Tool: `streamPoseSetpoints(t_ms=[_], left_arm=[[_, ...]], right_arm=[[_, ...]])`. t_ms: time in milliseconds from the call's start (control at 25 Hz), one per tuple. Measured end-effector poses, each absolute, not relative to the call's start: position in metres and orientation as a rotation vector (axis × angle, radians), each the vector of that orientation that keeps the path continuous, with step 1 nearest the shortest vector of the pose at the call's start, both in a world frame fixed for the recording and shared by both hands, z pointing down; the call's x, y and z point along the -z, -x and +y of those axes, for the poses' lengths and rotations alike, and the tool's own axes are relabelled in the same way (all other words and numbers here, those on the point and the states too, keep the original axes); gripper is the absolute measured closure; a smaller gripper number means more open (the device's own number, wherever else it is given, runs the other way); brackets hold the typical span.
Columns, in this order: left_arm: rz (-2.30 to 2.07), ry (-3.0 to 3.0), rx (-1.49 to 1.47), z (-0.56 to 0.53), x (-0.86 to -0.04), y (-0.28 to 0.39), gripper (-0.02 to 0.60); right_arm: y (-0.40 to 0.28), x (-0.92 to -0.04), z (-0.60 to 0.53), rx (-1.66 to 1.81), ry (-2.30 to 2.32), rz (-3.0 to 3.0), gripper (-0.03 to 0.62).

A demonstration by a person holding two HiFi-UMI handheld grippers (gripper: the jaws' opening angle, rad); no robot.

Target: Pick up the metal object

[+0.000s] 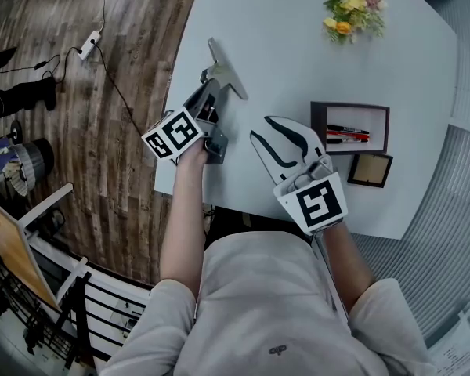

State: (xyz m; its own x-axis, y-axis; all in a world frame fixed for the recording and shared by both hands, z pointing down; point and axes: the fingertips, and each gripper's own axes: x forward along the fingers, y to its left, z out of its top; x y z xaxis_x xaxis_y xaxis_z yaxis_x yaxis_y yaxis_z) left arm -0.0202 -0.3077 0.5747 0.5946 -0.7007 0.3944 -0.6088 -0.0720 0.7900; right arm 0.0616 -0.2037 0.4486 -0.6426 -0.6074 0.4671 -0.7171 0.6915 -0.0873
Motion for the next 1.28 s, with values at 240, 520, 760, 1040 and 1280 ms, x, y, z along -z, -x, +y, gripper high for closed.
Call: streamPoseSetpoints(t_ms=[240, 520, 760, 1040, 1280], left_arm=[[-1.053, -1.795, 0.115, -0.3, -0.559, 0.025, 0.558], [-1.022, -1.839, 0.13, -0.283, -0.538, 0.038, 0.558], [-0.997, -1.874, 0.148, -0.263, -0.52, 0.053, 0.558], [-0.972, -1.914, 0.137, -0.237, -0.507, 0.071, 0.558], [-0.949, -1.94, 0.151, -0.214, -0.494, 0.087, 0.558]], right_arm=[[-0.053, -0.437, -0.19, -0.355, -1.07, -2.494, 0.467], [-0.038, -0.424, -0.167, -0.331, -1.123, -2.477, 0.467], [-0.026, -0.413, -0.145, -0.311, -1.176, -2.459, 0.467], [-0.013, -0.399, -0.127, -0.268, -1.235, -2.443, 0.467], [0.0, -0.389, -0.108, -0.235, -1.291, -2.426, 0.467]])
